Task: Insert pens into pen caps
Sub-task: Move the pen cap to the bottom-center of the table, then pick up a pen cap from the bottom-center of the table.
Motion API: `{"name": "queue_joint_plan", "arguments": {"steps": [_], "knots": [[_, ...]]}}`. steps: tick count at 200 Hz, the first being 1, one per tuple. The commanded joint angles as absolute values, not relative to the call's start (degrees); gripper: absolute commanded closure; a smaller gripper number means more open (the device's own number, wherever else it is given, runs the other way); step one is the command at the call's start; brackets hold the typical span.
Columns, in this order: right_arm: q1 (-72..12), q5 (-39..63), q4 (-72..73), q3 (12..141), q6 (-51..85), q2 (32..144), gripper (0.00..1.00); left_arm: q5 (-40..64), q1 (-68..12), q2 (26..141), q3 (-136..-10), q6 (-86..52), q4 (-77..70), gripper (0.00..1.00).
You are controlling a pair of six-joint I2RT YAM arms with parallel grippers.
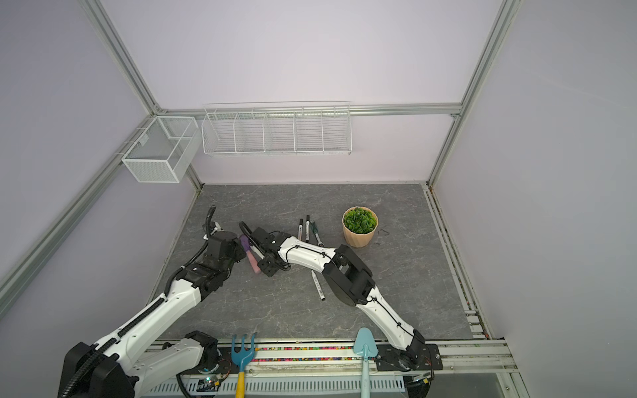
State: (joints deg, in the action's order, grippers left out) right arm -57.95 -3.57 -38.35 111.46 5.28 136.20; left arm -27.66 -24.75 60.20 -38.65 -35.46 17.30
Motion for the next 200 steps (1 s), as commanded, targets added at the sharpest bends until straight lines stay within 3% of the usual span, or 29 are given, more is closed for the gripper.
{"name": "queue_joint_plan", "arguments": {"steps": [1, 91, 137, 200], "knots": [[-57.06, -4.21, -39.72, 103.57, 3.53, 133.9, 0.58, -26.92, -24.4, 60.81, -38.41, -35.41, 16.44, 1.0], [-52.23, -2.51, -35.77, 86.35, -3.04, 123.89, 0.52, -24.51, -24.43, 62.76, -38.23, -35.29, 14.09, 1.0], [-51.51, -1.28, -32.03, 84.24, 2.03, 118.42, 0.26, -24.27, -24.43, 63.01, -38.06, -35.2, 13.84, 1.0], [-56.53, -1.44, -31.69, 71.29, 2.75, 106.0, 0.25, -24.08, -24.43, 63.32, -37.62, -35.07, 13.18, 1.0]]}}
